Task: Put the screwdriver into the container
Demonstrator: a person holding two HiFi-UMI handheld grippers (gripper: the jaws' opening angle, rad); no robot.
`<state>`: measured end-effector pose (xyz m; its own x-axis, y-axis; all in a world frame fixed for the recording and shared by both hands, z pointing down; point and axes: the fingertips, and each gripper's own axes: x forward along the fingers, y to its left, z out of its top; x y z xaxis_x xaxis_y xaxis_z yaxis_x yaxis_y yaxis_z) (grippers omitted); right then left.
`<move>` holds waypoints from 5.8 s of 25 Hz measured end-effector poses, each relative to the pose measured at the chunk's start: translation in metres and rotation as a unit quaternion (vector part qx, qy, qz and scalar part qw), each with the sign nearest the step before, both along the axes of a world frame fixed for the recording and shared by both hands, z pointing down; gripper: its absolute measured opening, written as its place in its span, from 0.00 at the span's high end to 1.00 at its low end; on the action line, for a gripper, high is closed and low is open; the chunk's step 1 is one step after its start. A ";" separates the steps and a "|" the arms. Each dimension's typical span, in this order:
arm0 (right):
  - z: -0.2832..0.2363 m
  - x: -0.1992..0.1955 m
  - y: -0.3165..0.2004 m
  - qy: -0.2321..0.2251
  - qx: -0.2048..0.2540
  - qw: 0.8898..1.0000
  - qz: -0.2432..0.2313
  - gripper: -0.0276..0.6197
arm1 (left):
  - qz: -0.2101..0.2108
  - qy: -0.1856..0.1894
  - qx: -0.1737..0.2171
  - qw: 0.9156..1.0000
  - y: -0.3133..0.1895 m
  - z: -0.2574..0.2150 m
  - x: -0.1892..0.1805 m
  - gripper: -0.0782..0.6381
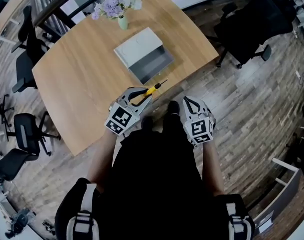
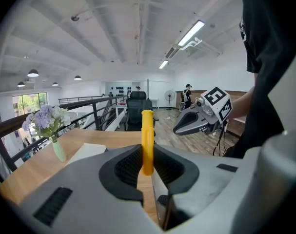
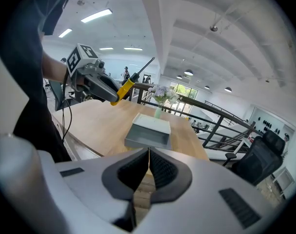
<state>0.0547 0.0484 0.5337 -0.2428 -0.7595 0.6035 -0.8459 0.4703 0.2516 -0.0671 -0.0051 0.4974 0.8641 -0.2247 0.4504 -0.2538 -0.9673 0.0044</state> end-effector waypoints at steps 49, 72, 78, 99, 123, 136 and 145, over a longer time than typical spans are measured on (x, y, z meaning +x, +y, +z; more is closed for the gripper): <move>0.007 0.096 -0.163 -0.046 0.006 0.959 -0.280 0.92 | -0.283 -0.132 -0.008 0.950 -0.072 0.040 0.066 0.77; 0.005 0.090 -0.183 0.002 -0.016 0.973 -0.229 0.92 | -0.191 -0.164 -0.048 0.967 -0.105 0.091 0.043 0.77; 0.012 0.085 -0.186 0.013 -0.026 0.976 -0.214 0.92 | -0.166 -0.164 -0.073 0.970 -0.109 0.112 0.041 0.77; 0.036 0.096 -0.187 0.042 -0.064 0.988 -0.132 0.92 | -0.151 -0.204 -0.186 0.949 -0.137 0.188 0.041 0.77; 0.037 0.112 -0.226 0.033 -0.068 0.983 -0.169 0.92 | -0.180 -0.314 -0.290 0.886 -0.153 0.240 0.048 0.77; 0.041 0.124 -0.225 0.036 -0.074 0.983 -0.165 0.92 | -0.172 -0.313 -0.302 0.884 -0.161 0.250 0.059 0.77; 0.042 0.123 -0.220 0.035 -0.072 0.983 -0.164 0.92 | -0.161 -0.299 -0.305 0.890 -0.160 0.247 0.064 0.76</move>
<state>0.1782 -0.1714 0.5756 -0.4146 -0.5526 0.7230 -0.6263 0.7497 0.2139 -0.0028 -0.1652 0.7440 0.3652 0.0275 0.9305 -0.6502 -0.7078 0.2761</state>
